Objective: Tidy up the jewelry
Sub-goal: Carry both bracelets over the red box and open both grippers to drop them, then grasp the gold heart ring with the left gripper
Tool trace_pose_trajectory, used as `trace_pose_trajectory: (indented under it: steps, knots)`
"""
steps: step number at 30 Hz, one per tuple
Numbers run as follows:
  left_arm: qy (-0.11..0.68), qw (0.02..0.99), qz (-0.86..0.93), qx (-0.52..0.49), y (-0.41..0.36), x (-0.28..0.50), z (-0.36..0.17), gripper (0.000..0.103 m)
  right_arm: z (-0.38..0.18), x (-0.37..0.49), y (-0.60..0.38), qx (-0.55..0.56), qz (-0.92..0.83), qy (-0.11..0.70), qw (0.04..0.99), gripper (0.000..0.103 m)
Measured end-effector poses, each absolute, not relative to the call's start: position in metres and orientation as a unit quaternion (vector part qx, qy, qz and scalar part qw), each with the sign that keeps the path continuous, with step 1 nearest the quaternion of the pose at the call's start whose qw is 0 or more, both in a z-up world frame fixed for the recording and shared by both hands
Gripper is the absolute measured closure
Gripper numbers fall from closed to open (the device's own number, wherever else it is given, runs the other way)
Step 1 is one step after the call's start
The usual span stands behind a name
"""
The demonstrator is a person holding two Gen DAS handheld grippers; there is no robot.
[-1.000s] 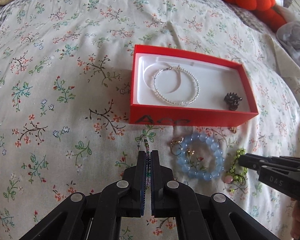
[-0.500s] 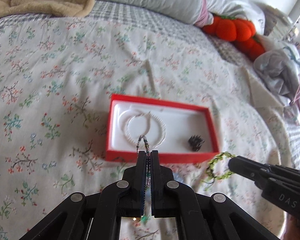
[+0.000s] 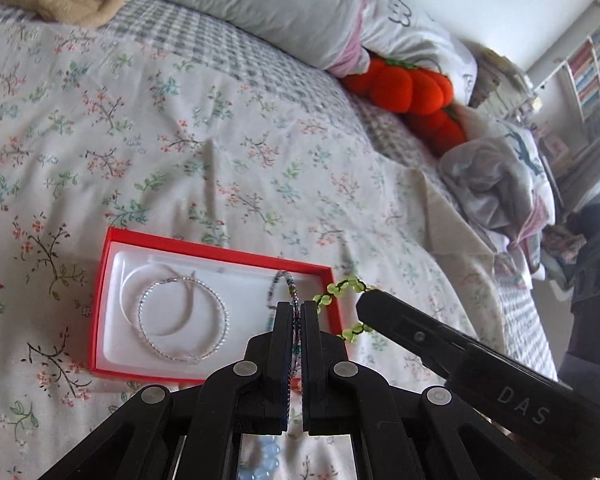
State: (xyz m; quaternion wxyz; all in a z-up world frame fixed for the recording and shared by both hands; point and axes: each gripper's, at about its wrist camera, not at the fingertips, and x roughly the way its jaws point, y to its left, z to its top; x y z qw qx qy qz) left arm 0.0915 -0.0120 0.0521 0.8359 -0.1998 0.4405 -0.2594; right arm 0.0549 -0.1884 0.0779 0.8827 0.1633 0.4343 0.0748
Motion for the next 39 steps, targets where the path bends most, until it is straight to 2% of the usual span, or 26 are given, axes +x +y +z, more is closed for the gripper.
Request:
trace_pose_trajectory:
  steps: [12, 18, 21, 23, 25, 27, 29, 30, 31, 32, 35, 37, 39]
  knots:
    - [0.479, 0.857, -0.147, -0.118, 0.001, 0.116, 0.009, 0.103, 0.049, 0.080, -0.170, 0.174, 0.108, 0.460, 0.864, 0.097]
    - [0.476, 0.863, -0.139, -0.092, -0.009, 0.115, 0.010, 0.103, 0.032, 0.088, -0.180, 0.148, 0.061, 0.474, 0.866, 0.096]
    - [0.482, 0.861, -0.137, -0.084, -0.010, 0.111, 0.013, 0.083, 0.030, 0.089, -0.186, 0.156, 0.066, 0.492, 0.854, 0.093]
    - [0.484, 0.861, -0.135, -0.083, -0.009, 0.109, 0.016, 0.074, 0.036, 0.085, -0.186, 0.148, 0.069, 0.489, 0.857, 0.080]
    - [0.486, 0.860, -0.134, -0.081, -0.008, 0.105, 0.019, 0.069, 0.041, 0.080, -0.187, 0.137, 0.063, 0.486, 0.861, 0.056]
    - [0.491, 0.858, -0.130, -0.074, -0.007, 0.100, 0.022, 0.059, 0.045, 0.074, -0.190, 0.137, 0.059, 0.484, 0.862, 0.055]
    - [0.499, 0.854, -0.128, -0.067, -0.007, 0.095, 0.023, 0.042, 0.046, 0.070, -0.192, 0.136, 0.054, 0.491, 0.859, 0.055]
    - [0.505, 0.852, -0.126, -0.062, -0.007, 0.092, 0.023, 0.036, 0.046, 0.067, -0.194, 0.135, 0.048, 0.495, 0.857, 0.055]
    - [0.513, 0.848, -0.125, -0.055, -0.007, 0.089, 0.022, 0.025, 0.045, 0.064, -0.196, 0.135, 0.042, 0.501, 0.854, 0.055]
    - [0.520, 0.844, -0.123, -0.048, -0.007, 0.086, 0.020, 0.021, 0.044, 0.062, -0.197, 0.135, 0.035, 0.509, 0.850, 0.055]
    - [0.547, 0.829, -0.116, -0.027, -0.007, 0.078, 0.012, 0.021, 0.040, 0.052, -0.201, 0.135, 0.024, 0.531, 0.836, 0.053]
    - [0.564, 0.818, -0.113, -0.016, -0.008, 0.072, 0.005, 0.021, 0.040, 0.045, -0.200, 0.126, 0.022, 0.539, 0.833, 0.046]
    - [0.577, 0.809, -0.111, -0.003, -0.009, 0.066, -0.001, 0.021, 0.040, 0.036, -0.197, 0.110, 0.020, 0.543, 0.832, 0.043]
